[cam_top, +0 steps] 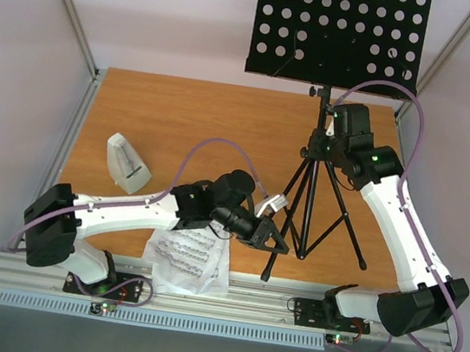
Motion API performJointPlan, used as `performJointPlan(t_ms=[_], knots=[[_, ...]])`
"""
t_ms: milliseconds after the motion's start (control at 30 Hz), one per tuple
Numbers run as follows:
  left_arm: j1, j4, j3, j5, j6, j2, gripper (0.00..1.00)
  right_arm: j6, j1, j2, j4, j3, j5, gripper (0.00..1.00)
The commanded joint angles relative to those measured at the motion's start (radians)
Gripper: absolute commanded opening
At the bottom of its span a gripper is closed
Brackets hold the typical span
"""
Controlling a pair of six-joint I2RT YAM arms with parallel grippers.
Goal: Pack up the instrument practice props
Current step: Close the music stand at the center of the board, then place the music stand at the center of the board.
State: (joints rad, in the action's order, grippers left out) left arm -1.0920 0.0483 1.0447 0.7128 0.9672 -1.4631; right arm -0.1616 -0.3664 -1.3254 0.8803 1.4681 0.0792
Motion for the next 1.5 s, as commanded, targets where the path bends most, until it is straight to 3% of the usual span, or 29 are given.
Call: performJointPlan(t_ms=[0, 600, 867, 1100, 1467], knots=[[0.067, -0.273, 0.034, -0.174, -0.185, -0.029, 0.02, 0.04, -0.021, -0.008, -0.036, -0.092, -0.017, 0.01], [0.07, -0.172, 0.056, -0.229, -0.308, -0.148, 0.13, 0.082, 0.016, -0.046, -0.2, -0.227, 0.008, 0.01], [0.07, -0.165, 0.063, -0.236, -0.327, -0.178, 0.27, 0.088, 0.02, -0.016, -0.269, -0.299, 0.042, 0.01], [0.07, -0.172, 0.06, -0.239, -0.331, -0.196, 0.28, 0.07, 0.021, -0.016, -0.295, -0.322, 0.057, 0.01], [0.07, -0.065, 0.054, -0.366, -0.438, -0.15, 0.58, 0.069, 0.037, -0.056, -0.344, -0.361, 0.053, 0.01]])
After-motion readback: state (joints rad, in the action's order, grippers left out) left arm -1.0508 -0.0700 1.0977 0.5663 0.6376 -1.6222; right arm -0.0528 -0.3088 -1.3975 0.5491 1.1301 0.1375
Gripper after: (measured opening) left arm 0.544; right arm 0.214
